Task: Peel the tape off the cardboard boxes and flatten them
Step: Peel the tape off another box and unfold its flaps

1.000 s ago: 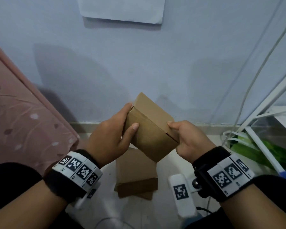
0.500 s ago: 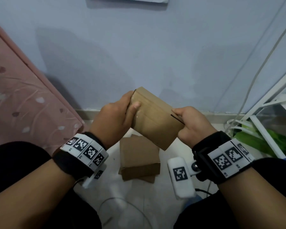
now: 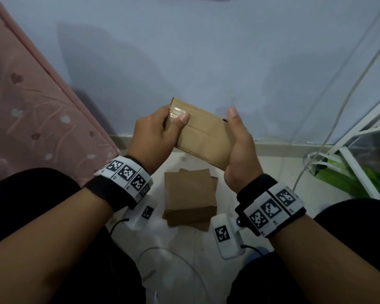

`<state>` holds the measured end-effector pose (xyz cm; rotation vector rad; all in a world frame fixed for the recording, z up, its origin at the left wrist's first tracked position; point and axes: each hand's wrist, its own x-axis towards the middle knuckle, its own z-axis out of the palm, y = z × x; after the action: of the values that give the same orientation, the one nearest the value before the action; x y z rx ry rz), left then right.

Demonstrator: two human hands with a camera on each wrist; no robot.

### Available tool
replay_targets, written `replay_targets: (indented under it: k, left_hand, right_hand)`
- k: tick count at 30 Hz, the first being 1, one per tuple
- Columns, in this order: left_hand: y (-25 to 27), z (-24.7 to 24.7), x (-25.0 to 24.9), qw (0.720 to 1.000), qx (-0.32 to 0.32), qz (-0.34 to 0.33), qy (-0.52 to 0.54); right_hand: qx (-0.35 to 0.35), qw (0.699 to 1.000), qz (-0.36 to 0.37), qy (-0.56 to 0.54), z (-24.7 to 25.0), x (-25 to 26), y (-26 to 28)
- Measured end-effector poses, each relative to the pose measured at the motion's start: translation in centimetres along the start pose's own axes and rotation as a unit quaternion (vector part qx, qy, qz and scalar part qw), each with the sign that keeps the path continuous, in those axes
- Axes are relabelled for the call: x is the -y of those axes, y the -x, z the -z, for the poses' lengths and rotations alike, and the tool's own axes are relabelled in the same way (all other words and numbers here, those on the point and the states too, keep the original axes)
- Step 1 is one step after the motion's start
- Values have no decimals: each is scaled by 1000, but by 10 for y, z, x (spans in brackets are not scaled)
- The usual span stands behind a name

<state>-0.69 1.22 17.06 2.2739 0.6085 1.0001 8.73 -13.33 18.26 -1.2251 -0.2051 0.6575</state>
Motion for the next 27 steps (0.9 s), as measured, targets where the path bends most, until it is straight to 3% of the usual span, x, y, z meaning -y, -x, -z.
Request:
replay_targets:
  k: [4,10,18,23,27]
  left_hand:
    - [0,4,3,998,8,-25,-58]
    - [1,-1,-1,997,34,53,-43]
    - [-5,3,10,999,28,8,-14]
    - [-1,0,8,997,78,27,12]
    - [-4,-2,10,995,92,6,21]
  right_hand:
    - [-12,999,31,23,1,-5,-3]
    - [-5,999,38,6,-3,-14,6]
    - [-14,999,23,-30,0,-9,3]
    - [-41,998,3,-41,1,-5,-2]
    - [-43,998,-20,-42,4,-4,-3]
